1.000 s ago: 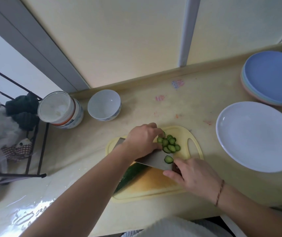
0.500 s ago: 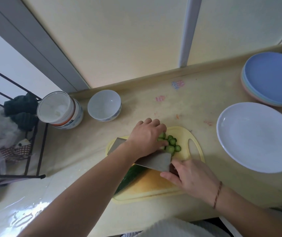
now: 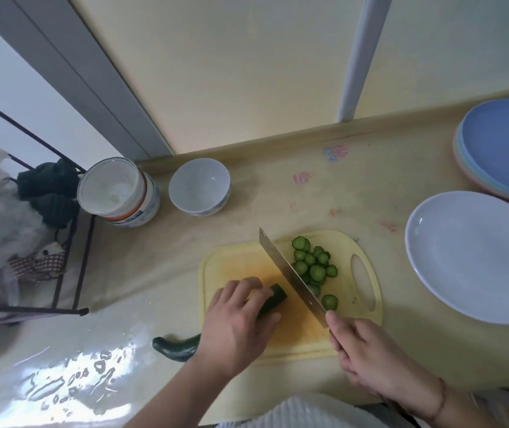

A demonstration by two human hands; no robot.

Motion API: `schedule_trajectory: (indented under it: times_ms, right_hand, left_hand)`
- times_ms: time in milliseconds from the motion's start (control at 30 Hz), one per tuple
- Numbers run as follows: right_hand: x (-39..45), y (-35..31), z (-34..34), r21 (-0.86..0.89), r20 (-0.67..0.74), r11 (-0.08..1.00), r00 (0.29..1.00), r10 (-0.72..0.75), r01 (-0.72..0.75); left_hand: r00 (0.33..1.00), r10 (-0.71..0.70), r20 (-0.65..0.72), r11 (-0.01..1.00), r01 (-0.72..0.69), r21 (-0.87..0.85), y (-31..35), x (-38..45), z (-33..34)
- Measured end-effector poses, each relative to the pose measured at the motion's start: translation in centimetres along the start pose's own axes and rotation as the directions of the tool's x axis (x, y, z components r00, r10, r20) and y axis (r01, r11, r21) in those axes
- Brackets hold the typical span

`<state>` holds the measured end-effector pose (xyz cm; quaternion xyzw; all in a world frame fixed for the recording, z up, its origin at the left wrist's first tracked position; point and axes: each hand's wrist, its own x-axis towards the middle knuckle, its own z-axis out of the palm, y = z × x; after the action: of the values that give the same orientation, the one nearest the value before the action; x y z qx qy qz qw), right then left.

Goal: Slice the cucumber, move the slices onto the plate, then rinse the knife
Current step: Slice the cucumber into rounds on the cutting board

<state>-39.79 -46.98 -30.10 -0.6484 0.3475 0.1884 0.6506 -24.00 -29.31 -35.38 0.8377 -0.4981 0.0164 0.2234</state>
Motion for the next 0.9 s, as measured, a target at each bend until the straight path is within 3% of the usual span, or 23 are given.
schedule_trajectory:
  times_ms: [233,400,900]
  right_hand:
    - [0.8,0.2,1.1,-0.185,-0.04,0.982,0.999,-0.036,0.028]
    - [0.9,0.5,0.9,-0.217,-0.074,0.976,0.996,-0.045,0.028]
    - [-1.8,0.1,1.4,-0.309,-0.155,0.948,0.979,-0.132,0.079]
  left_hand:
    - [0.999,-0.011,0.044,0.999,0.013,-0.043,-0.4,0.2,1.8]
    - [0.992,0.108,0.071,0.993,-0.103,-0.063,0.1,-0.1,2.2]
    - [0.997,0.076,0.029,0.991,-0.072,-0.117,0.5,-0.5,2.8]
